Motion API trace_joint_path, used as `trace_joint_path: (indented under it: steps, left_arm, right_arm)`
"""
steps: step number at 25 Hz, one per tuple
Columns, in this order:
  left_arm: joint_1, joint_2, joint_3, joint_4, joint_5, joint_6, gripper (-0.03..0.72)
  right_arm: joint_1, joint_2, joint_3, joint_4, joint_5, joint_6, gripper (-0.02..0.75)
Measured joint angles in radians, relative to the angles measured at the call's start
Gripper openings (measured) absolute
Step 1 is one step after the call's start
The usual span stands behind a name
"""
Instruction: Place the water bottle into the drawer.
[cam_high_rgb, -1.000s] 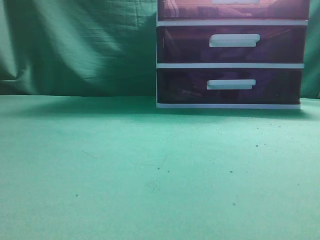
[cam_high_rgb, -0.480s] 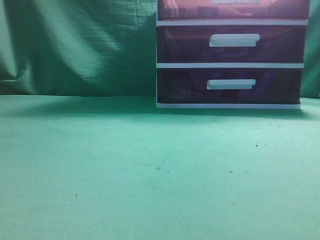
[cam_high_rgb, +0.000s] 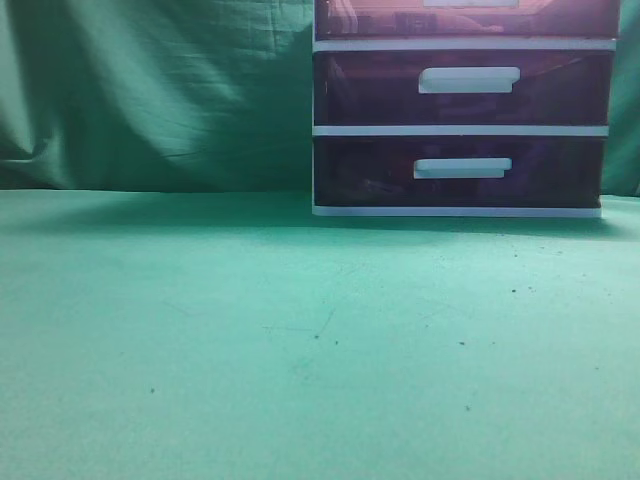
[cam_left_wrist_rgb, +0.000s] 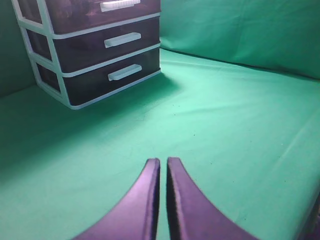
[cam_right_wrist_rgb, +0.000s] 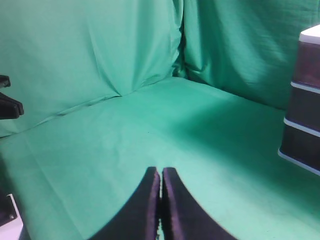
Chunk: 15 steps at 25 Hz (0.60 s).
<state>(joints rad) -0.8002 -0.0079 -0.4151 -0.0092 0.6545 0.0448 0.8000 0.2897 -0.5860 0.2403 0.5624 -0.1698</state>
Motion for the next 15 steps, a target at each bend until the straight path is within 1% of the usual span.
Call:
trace_joint_path:
  steps: [4,6,8,11,15]
  left_arm:
    - [0.0,0.0,0.0,0.0,0.0,0.0,0.0]
    - [0.0,0.0,0.0,0.0,0.0,0.0,0.0]
    - [0.0,0.0,0.0,0.0,0.0,0.0,0.0]
    - [0.0,0.0,0.0,0.0,0.0,0.0,0.0]
    - [0.0,0.0,0.0,0.001,0.0,0.0,0.0]
  right_arm:
    - [0.0,0.0,0.0,-0.004,-0.002,-0.011,0.0]
    - [0.0,0.0,0.002,-0.031,-0.002,-0.038,0.0]
    - [-0.007,-0.005,0.03,-0.082,-0.022,-0.034,0.0]
    - [-0.091,-0.055,0.121,-0.113,-0.101,0.005,0.0]
    - [-0.268,-0.176,0.279,-0.127,-0.208,0.017,0.0]
